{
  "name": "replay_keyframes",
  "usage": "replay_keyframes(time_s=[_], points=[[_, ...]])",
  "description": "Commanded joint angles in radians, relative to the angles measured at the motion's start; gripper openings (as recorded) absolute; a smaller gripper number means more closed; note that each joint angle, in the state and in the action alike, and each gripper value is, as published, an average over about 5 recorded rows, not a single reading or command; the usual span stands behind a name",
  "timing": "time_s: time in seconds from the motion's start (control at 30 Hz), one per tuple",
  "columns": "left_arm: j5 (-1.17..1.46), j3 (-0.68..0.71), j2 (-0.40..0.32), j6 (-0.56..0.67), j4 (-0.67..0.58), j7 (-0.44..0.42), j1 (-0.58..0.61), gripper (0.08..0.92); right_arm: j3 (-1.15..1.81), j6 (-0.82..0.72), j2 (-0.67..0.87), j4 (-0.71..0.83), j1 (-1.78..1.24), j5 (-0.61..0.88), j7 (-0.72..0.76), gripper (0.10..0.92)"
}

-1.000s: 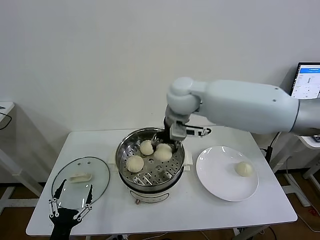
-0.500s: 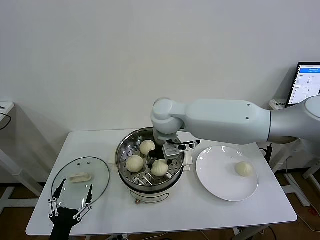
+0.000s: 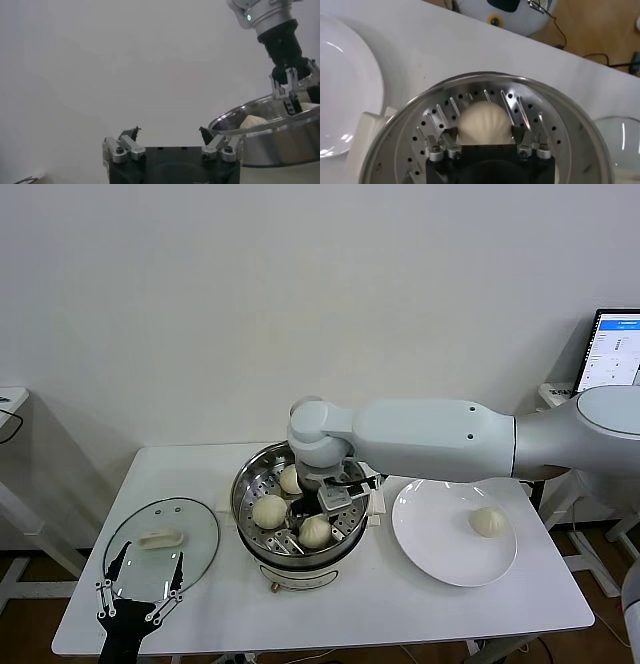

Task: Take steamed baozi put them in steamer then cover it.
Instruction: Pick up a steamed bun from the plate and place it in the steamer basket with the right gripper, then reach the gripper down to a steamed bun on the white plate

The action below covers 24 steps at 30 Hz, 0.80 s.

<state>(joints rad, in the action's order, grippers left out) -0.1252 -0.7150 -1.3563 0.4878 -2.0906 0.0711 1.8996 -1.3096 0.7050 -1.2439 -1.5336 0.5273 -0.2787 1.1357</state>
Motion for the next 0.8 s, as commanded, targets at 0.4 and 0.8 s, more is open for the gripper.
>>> replay_keyframes(time_s=[0.4,0.8], points=[[-0.001,-0.001,-0.004,0.002,0.014,0.0,-0.007,0.823,0.172,-0.102,0.091,0.033,-0.033,0.043,0.003,0.822],[-0.006,0.002,0.001,-0.001,0.008,-0.001,-0.009,0.823,0.286,-0.716,0.414,0.417,0.031,0.62,0.106,0.823]])
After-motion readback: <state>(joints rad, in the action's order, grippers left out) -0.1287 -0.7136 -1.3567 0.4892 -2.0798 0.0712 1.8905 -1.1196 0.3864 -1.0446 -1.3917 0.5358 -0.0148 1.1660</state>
